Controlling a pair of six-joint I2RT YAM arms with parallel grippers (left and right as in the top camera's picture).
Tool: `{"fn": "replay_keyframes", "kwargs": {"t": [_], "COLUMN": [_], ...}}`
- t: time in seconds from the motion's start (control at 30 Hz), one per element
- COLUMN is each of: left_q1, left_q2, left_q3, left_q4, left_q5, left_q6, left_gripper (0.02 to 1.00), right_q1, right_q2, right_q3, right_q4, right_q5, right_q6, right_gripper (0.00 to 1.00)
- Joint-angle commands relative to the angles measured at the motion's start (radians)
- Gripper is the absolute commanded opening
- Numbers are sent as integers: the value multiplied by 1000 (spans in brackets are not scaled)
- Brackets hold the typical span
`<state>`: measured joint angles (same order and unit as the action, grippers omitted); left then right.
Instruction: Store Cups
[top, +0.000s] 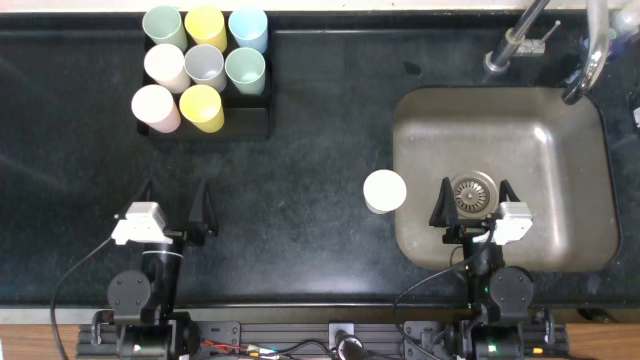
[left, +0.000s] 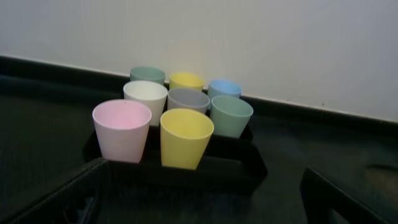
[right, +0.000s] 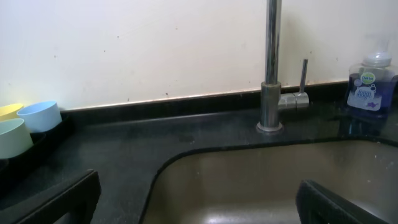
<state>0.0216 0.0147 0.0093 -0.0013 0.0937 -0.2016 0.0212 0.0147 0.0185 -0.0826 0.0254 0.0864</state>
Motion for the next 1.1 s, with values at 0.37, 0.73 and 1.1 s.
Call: {"fn": "replay_keyframes", "kwargs": {"t": [0.37, 0.73, 1.1], "left_q1": [6, 6, 6], "left_q2": [-13, -12, -12], "left_q3": [-1, -1, -1], "left_q4": [-76, -76, -76], "left_q5": [-13, -13, -13], "left_q6": [22, 22, 22], "left_gripper": [1000, 1000, 1000], "right_q1": [3, 3, 3], "right_q2": [-11, -11, -11], "right_q3": [-14, -14, -14], "right_q4": [5, 5, 5], "right_q5": [-6, -6, -6], "right_q6": [7, 7, 7], "right_gripper": [998, 998, 998]}}
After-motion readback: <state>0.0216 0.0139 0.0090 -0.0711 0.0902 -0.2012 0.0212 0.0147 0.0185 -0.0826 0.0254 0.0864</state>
